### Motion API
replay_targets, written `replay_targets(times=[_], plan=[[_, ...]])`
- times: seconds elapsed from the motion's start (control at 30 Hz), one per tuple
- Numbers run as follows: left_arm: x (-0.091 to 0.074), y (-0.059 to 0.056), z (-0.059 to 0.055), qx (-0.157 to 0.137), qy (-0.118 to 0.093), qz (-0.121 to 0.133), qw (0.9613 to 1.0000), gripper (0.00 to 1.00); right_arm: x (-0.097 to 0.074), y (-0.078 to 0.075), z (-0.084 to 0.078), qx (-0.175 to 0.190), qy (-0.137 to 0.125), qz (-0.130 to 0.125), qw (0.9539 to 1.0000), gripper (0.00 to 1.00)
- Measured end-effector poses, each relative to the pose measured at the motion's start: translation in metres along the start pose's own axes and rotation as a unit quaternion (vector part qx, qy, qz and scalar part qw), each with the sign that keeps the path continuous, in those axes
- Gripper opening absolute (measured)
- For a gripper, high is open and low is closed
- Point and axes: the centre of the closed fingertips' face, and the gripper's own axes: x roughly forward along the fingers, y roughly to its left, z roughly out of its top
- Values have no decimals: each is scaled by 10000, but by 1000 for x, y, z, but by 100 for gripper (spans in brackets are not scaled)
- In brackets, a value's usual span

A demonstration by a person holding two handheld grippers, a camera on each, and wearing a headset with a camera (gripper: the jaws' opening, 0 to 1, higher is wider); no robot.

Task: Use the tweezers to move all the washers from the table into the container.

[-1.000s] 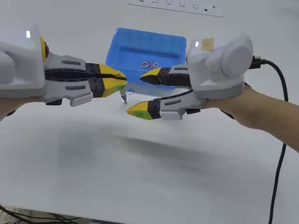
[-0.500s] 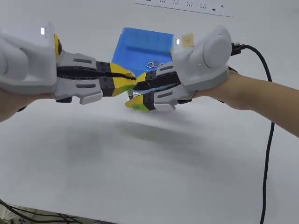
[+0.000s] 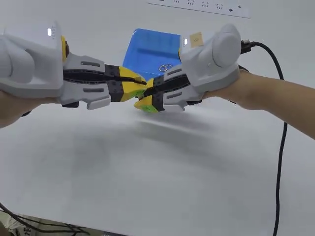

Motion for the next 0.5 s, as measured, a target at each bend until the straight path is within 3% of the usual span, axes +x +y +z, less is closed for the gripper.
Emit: replay_targets(times=[0.23,0.33,0.4,0.5], plan=[[2,0,2,-87,36,163,9998,7,0,-2,0,-354,37,-71,9993,9],[3,0,-3,7,212,223,9995,8,0,-2,1,-408,42,-120,9991,9],[4,-2,-3,46,262,242,9994,11,1,-2,1,-422,22,-125,9990,9],[1,-2,2,62,179,293,9994,19,0,0,2,-455,7,-161,9988,9]])
